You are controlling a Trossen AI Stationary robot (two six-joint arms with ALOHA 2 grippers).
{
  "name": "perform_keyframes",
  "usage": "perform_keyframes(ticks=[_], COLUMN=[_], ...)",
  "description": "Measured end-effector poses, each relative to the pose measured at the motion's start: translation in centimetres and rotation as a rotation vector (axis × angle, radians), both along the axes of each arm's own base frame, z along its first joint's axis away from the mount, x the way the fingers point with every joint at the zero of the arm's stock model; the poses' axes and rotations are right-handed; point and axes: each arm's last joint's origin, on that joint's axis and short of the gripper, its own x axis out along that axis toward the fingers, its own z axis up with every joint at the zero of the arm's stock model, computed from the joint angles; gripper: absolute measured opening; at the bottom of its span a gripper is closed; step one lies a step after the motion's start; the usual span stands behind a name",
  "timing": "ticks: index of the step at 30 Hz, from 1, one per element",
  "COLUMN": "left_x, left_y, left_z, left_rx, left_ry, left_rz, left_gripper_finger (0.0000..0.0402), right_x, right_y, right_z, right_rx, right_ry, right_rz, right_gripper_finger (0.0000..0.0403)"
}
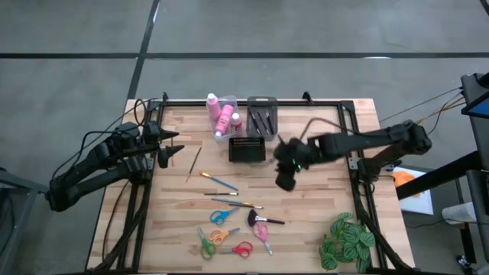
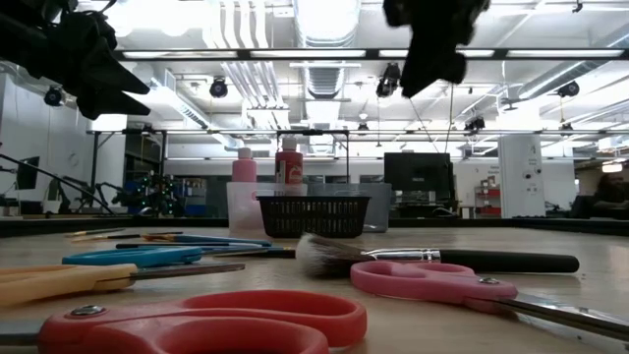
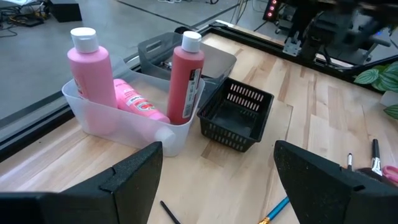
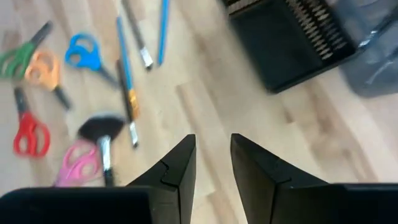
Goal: Pick & Place Paint Supplies
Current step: Put the black paint brush into the gray bin
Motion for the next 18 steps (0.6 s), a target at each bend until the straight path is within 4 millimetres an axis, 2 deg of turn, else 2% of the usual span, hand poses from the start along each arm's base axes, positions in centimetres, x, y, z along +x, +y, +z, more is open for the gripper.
perform_keyframes(ticks=[5, 9, 13, 18], left_x=[0.0, 0.0, 0.0, 0.0], left_y=[0.0, 0.0, 0.0, 0.0], left_z=[0.0, 0.0, 0.0, 0.0], left_rx=[0.000, 0.000, 0.000, 0.000], left_ry=[0.000, 0.000, 0.000, 0.000], left_rz=[0.000, 0.000, 0.000, 0.000], left_gripper_finger=[0.0311, 0.0311, 0.0311, 0.0311], right_x=[-1.2, -2.2, -2.8, -3.3], right_y=[4.7, 7.6, 9.6, 10.7], right_z=[-1.1, -2.6, -4.0, -6.0], right_rx=[-0.034, -0.026, -0.012, -0.025], right_ry=[0.024, 0.001, -0.064, -0.166], right_rz=[0.087, 0.117, 0.116, 0.103], right_gripper_finger=[0.0100, 0.0100, 0.0100, 0.0100])
